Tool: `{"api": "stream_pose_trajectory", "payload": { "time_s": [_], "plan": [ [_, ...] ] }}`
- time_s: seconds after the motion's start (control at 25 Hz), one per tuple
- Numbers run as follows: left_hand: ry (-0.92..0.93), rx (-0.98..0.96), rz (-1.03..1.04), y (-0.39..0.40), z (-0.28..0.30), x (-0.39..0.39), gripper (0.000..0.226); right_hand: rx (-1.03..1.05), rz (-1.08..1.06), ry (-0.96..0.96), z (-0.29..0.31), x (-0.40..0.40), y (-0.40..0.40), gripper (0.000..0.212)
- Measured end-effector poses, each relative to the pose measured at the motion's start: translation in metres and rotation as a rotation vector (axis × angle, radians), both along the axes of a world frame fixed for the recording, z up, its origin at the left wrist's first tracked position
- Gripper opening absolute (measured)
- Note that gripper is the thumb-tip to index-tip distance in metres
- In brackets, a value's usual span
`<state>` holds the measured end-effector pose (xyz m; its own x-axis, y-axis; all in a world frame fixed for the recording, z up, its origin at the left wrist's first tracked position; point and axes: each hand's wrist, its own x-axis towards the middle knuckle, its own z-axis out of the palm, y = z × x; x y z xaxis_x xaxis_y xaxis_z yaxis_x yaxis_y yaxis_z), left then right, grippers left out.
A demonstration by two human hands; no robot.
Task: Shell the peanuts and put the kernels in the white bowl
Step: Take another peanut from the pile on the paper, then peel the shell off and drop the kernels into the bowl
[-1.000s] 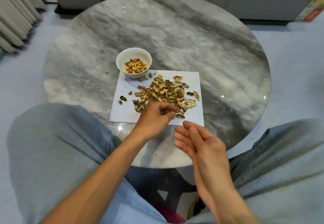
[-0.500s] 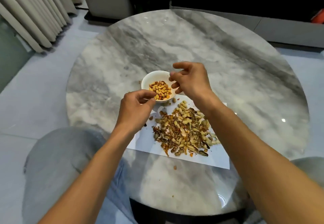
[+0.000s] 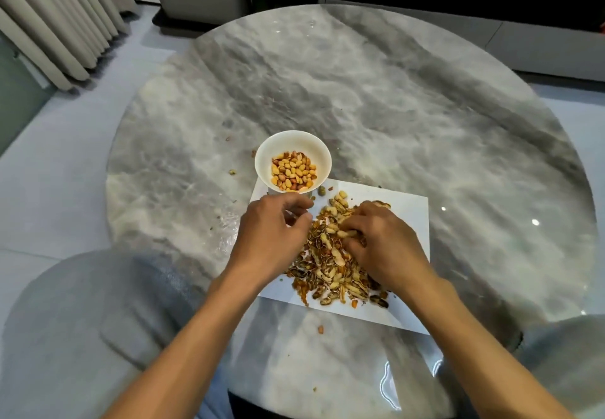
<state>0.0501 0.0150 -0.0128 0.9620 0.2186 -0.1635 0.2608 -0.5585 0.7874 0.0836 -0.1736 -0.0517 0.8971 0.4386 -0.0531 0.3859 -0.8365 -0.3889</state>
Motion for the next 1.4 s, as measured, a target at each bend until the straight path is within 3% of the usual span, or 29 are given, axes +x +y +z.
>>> {"api": "stream_pose_trajectory", "payload": {
  "time_s": [0.16, 0.32, 0.56, 0.76, 1.04, 1.16, 1.4],
  "plan": [
    [0.027, 0.139, -0.017, -0.006, -0.007, 0.0, 0.019, 0.105, -0.073, 0.009, -0.001, 0.003, -0.002, 0.011],
    [0.041, 0.151, 0.032, -0.007, -0.009, 0.002, 0.02, 0.165, -0.243, -0.053, 0.001, 0.029, 0.01, 0.016],
    [0.048, 0.146, 0.019, -0.006, -0.01, 0.004, 0.025, 0.058, -0.194, 0.103, -0.002, 0.045, 0.024, 0.024],
    [0.037, 0.121, 0.009, -0.008, -0.01, 0.004, 0.02, 0.22, -0.266, 0.196, -0.004, 0.038, 0.02, 0.021],
    [0.044, 0.103, -0.013, -0.009, -0.01, 0.004, 0.019, 0.198, -0.257, 0.235, -0.003, 0.042, 0.02, 0.021],
    [0.043, 0.105, -0.01, -0.008, -0.01, 0.004, 0.019, 0.163, -0.192, 0.105, -0.005, 0.036, 0.017, 0.019],
    [0.032, 0.115, -0.012, -0.009, -0.011, 0.004, 0.019, -0.174, 0.044, -0.287, -0.013, 0.022, 0.019, 0.023]
  ]
}}
